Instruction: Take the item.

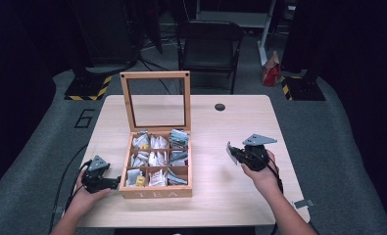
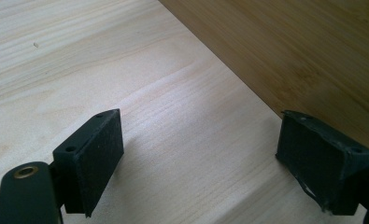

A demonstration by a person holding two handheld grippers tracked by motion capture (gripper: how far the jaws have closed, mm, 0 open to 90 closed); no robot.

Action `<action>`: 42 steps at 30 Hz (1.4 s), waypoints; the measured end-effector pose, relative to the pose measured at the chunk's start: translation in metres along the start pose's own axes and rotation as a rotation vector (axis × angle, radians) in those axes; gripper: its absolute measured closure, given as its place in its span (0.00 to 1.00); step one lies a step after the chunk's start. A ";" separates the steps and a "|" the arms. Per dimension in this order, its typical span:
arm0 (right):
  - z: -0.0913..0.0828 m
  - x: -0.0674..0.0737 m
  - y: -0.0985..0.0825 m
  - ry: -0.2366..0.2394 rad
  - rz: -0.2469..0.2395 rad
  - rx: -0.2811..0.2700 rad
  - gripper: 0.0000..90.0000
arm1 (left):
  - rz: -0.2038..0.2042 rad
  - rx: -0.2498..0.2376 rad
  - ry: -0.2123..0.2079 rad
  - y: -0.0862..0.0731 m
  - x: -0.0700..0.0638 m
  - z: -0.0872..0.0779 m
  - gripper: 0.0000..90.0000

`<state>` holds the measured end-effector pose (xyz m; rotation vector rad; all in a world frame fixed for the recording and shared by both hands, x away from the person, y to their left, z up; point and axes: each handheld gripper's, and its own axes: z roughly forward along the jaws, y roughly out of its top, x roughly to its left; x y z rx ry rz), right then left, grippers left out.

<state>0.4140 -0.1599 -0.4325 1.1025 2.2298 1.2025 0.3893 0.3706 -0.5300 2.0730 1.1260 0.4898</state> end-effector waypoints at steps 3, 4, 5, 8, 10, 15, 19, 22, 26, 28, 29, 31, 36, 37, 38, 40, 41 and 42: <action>0.001 -0.001 -0.004 -0.009 0.004 0.001 1.00 | 0.000 0.000 0.000 0.000 0.000 0.000 0.16; 0.002 -0.001 -0.005 -0.014 0.002 0.005 1.00 | -0.001 -0.001 0.001 0.000 0.000 0.000 0.16; 0.002 -0.002 -0.006 -0.019 0.004 0.006 1.00 | 0.000 -0.001 0.001 0.000 0.000 0.000 0.16; 0.003 -0.003 -0.009 -0.024 0.010 0.009 1.00 | 0.000 -0.001 0.000 0.000 0.000 0.000 0.16; 0.004 -0.004 -0.010 -0.024 0.009 0.010 1.00 | 0.000 -0.001 0.001 0.000 0.000 0.000 0.16; 0.007 -0.005 -0.016 -0.030 0.022 0.018 1.00 | 0.003 0.000 0.001 0.000 0.000 0.000 0.16; 0.009 -0.008 -0.020 -0.035 0.027 0.019 1.00 | 0.000 -0.001 0.000 0.000 0.000 0.000 0.16; 0.010 -0.010 -0.023 -0.040 0.033 0.024 1.00 | -0.001 -0.001 0.001 0.000 0.000 0.000 0.16; 0.012 -0.011 -0.028 -0.048 0.037 0.029 1.00 | -0.001 -0.001 0.000 0.000 0.000 0.000 0.16; 0.013 -0.012 -0.029 -0.051 0.035 0.031 1.00 | -0.001 -0.001 0.001 0.000 0.000 0.000 0.16; 0.013 -0.012 -0.030 -0.053 0.041 0.031 1.00 | 0.004 0.000 0.002 0.000 0.000 0.000 0.16; 0.014 -0.012 -0.032 -0.055 0.037 0.037 1.00 | 0.003 0.000 0.002 0.000 0.000 0.000 0.16; 0.018 -0.011 -0.036 -0.064 0.024 0.054 1.00 | -0.001 0.000 0.000 0.000 0.000 0.000 0.16; 0.018 -0.010 -0.037 -0.069 0.027 0.059 1.00 | -0.001 -0.001 0.000 0.000 0.000 0.000 0.16; 0.019 -0.010 -0.038 -0.063 0.019 0.057 1.00 | -0.001 -0.001 0.001 0.000 0.000 0.000 0.16; 0.020 -0.010 -0.038 -0.062 0.021 0.063 1.00 | -0.001 -0.001 0.001 0.000 0.000 0.000 0.16; 0.020 -0.010 -0.039 -0.062 0.015 0.063 1.00 | -0.001 -0.001 0.001 0.000 0.000 0.000 0.16; 0.021 -0.009 -0.040 -0.062 0.019 0.062 1.00 | -0.001 -0.001 0.001 0.000 0.000 0.000 0.16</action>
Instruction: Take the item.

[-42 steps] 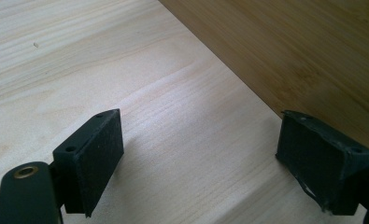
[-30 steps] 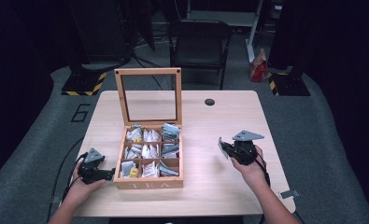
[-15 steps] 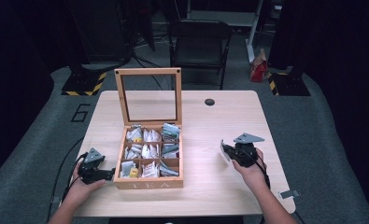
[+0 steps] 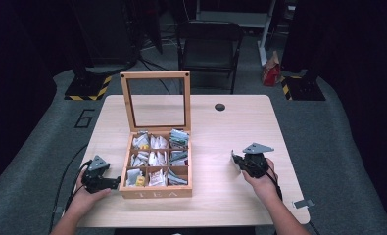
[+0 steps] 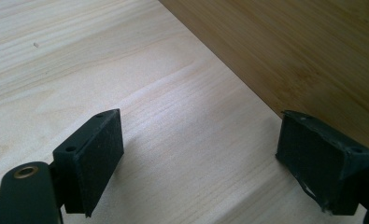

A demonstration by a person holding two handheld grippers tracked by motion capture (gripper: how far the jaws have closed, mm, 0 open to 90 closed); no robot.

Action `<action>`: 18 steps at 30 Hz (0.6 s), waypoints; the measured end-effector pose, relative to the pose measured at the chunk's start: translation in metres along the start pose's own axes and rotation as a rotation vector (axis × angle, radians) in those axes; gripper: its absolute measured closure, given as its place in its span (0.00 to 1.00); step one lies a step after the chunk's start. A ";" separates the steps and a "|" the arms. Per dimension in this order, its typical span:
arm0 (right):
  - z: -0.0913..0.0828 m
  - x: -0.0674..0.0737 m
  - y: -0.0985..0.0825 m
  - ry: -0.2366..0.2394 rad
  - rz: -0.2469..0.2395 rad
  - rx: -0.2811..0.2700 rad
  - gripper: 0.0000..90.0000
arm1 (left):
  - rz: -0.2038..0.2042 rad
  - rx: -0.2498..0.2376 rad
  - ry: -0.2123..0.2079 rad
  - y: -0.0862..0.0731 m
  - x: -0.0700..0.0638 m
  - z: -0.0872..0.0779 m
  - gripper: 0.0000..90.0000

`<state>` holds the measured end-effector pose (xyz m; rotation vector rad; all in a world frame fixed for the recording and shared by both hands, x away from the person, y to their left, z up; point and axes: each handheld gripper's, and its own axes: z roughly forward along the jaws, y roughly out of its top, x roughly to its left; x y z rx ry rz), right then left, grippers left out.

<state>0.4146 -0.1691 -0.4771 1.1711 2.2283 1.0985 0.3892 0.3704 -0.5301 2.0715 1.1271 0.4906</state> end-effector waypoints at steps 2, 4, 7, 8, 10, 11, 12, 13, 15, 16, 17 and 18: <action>0.000 0.001 -0.001 0.000 0.002 0.002 1.00 | 0.003 0.001 0.001 0.000 0.000 0.000 0.16; 0.001 0.001 -0.002 0.001 -0.004 -0.002 1.00 | 0.000 0.000 0.000 0.000 0.000 0.000 0.16; 0.002 0.003 -0.003 0.006 -0.006 0.002 1.00 | 0.001 0.000 0.000 0.000 0.000 0.000 0.16; 0.003 0.004 -0.003 0.007 -0.005 0.006 1.00 | 0.000 0.000 0.000 0.000 0.000 0.000 0.16; 0.004 0.005 -0.003 0.010 -0.001 0.005 0.99 | 0.000 0.000 -0.001 0.000 0.000 0.000 0.16; 0.004 0.005 -0.003 0.020 0.007 0.006 0.99 | 0.000 0.000 -0.001 0.000 0.000 0.000 0.16; 0.004 0.004 -0.004 0.024 0.005 0.008 0.99 | 0.000 0.000 0.000 0.000 0.000 0.000 0.16; 0.005 0.004 -0.004 0.029 0.008 -0.001 0.98 | -0.001 0.000 0.000 0.000 0.000 0.000 0.16; 0.005 0.004 -0.005 0.033 0.003 0.003 0.98 | 0.000 0.001 -0.001 0.000 0.000 0.000 0.16; 0.005 0.005 -0.005 0.036 0.007 0.003 0.98 | 0.001 0.001 -0.001 0.000 0.000 0.000 0.16; 0.005 0.004 -0.005 0.038 0.001 0.005 0.98 | 0.000 0.000 -0.001 0.000 0.000 0.000 0.16; 0.006 0.005 -0.005 0.040 0.004 0.010 0.98 | 0.008 0.002 0.002 0.000 0.001 0.000 0.16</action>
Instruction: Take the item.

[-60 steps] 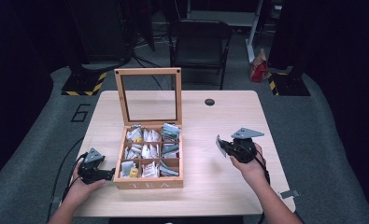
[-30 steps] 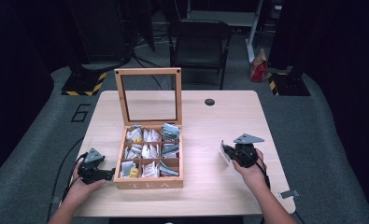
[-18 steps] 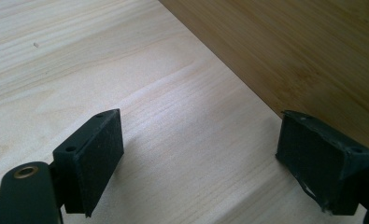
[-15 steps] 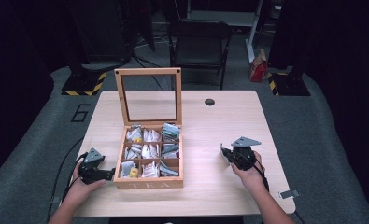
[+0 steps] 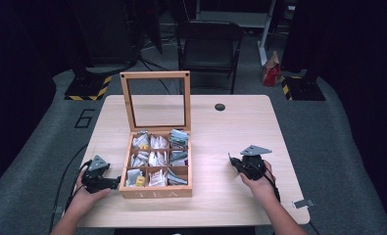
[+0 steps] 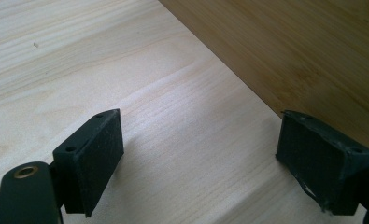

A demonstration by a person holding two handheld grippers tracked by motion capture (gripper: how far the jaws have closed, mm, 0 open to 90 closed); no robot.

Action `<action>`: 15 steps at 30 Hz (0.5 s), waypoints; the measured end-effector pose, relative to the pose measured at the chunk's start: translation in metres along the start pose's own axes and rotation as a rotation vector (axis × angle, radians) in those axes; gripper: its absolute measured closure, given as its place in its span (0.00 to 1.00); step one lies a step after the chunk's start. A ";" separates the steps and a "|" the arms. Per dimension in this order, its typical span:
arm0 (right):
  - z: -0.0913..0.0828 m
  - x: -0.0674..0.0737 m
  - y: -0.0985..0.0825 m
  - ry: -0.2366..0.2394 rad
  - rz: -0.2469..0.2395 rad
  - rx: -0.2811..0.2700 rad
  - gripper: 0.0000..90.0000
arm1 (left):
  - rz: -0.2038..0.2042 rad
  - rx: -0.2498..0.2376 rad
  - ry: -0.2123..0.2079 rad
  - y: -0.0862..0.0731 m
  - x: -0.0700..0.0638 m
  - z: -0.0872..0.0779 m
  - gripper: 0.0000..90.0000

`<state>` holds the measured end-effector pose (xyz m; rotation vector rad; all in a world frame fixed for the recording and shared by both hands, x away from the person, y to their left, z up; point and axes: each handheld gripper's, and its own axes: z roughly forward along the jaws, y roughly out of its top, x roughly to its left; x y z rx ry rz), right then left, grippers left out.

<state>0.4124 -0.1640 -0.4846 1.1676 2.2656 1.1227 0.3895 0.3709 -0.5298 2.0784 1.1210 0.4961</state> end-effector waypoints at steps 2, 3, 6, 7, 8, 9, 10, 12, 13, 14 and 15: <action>0.001 0.002 0.000 0.001 -0.001 0.003 0.98 | -0.004 0.000 -0.001 0.000 0.000 0.000 0.16; 0.002 0.003 0.000 0.004 -0.006 0.004 0.97 | -0.008 -0.001 -0.003 0.000 0.000 0.000 0.16; 0.004 0.007 -0.001 0.014 -0.013 0.020 0.97 | -0.007 -0.001 -0.002 0.000 0.000 0.000 0.16; 0.004 0.007 -0.001 0.016 -0.015 0.023 0.97 | -0.007 -0.001 -0.003 0.000 0.000 0.000 0.16; 0.005 0.009 -0.001 0.012 -0.007 0.025 0.96 | -0.007 -0.001 -0.003 0.000 0.000 0.000 0.16; 0.005 0.009 -0.001 0.019 -0.014 0.028 0.95 | -0.007 -0.001 -0.003 0.000 0.000 0.000 0.16; 0.005 0.009 -0.001 0.021 -0.013 0.026 0.94 | -0.008 -0.001 -0.002 0.000 0.000 0.000 0.16; 0.005 0.009 -0.001 0.027 -0.013 0.025 0.91 | -0.008 -0.001 -0.002 0.000 0.000 0.000 0.16; 0.006 0.009 -0.002 0.032 -0.010 0.025 0.90 | -0.008 -0.001 -0.002 0.000 0.000 0.000 0.16; 0.006 0.010 -0.002 0.032 -0.009 0.020 0.89 | -0.007 -0.001 -0.003 0.000 0.000 0.000 0.16; 0.006 0.011 -0.002 0.026 -0.010 0.021 0.88 | -0.008 -0.001 -0.003 0.000 0.000 0.000 0.16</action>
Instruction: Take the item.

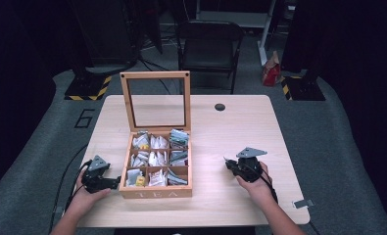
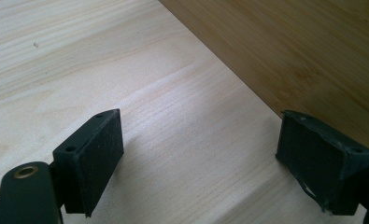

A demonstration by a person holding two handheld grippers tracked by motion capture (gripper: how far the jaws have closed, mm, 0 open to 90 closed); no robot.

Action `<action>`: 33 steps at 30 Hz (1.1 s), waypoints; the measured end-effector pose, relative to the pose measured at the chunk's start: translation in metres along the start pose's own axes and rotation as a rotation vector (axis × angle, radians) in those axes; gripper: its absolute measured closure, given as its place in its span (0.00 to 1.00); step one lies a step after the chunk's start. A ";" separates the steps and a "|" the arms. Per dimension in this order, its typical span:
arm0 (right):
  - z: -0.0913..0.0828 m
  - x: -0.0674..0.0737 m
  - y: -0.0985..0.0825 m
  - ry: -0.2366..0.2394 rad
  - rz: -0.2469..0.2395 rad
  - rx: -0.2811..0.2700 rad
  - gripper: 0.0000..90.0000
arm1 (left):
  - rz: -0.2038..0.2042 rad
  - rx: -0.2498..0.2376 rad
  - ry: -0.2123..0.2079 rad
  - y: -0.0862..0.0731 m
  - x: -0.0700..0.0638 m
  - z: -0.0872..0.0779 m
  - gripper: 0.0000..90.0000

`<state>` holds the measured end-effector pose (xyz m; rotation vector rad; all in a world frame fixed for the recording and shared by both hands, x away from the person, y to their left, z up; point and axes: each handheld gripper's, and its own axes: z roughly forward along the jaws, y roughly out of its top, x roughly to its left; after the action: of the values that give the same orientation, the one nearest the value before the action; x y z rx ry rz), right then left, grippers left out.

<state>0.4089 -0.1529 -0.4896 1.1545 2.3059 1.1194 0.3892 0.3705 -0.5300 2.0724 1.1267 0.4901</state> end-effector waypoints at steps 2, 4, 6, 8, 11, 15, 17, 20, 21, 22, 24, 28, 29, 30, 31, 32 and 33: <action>0.000 0.001 0.000 0.012 0.000 0.011 0.80 | 0.000 0.000 0.000 0.000 0.000 0.000 0.16; 0.001 0.001 0.000 0.017 0.010 0.009 0.72 | 0.000 0.000 0.000 0.000 0.000 0.000 0.16; 0.002 0.001 0.001 0.019 0.012 0.006 0.67 | 0.000 0.000 0.000 0.000 0.000 0.000 0.16; 0.001 0.001 0.001 0.020 0.015 -0.003 0.65 | 0.000 0.000 0.000 0.000 0.000 0.000 0.16; 0.001 0.002 0.002 0.023 0.024 -0.012 0.59 | 0.000 0.000 0.000 0.000 0.000 0.000 0.16; 0.000 0.002 0.003 0.020 0.019 -0.023 0.54 | 0.000 0.000 0.000 0.000 0.000 0.000 0.16; -0.002 0.002 0.004 0.017 0.025 -0.025 0.53 | 0.000 0.000 0.000 0.000 0.000 0.000 0.16; -0.003 -0.001 0.004 0.009 0.026 -0.031 0.52 | 0.000 0.000 0.000 0.000 0.000 0.000 0.16; -0.004 -0.002 0.005 0.004 0.028 -0.033 0.52 | 0.000 0.000 0.000 0.000 0.000 0.000 0.16; -0.005 -0.002 0.004 0.001 0.042 -0.033 0.52 | 0.000 -0.001 0.000 0.000 0.000 0.000 0.16; -0.006 -0.005 0.004 -0.009 0.044 -0.036 0.51 | 0.000 -0.001 0.000 0.000 0.000 0.000 0.16; -0.007 -0.009 0.002 -0.025 0.054 -0.035 0.51 | 0.005 0.001 0.001 0.000 0.000 0.000 0.16; -0.008 -0.010 0.002 -0.026 0.054 -0.032 0.51 | 0.000 0.000 0.000 0.000 0.000 0.000 0.16; -0.007 -0.010 0.002 -0.032 0.054 -0.032 0.51 | 0.001 0.000 0.000 0.000 0.000 0.000 0.16; -0.008 -0.011 0.002 -0.035 0.053 -0.032 0.51 | 0.000 0.000 0.000 0.000 0.000 0.000 0.16; -0.008 -0.012 0.001 -0.043 0.059 -0.029 0.51 | 0.000 0.000 0.000 0.000 0.000 0.000 0.16; -0.008 -0.012 0.001 -0.046 0.061 -0.031 0.51 | 0.000 0.000 0.000 0.000 0.000 0.000 0.16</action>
<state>0.4123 -0.1663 -0.4842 1.2343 2.2245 1.1338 0.3893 0.3705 -0.5301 2.0724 1.1266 0.4908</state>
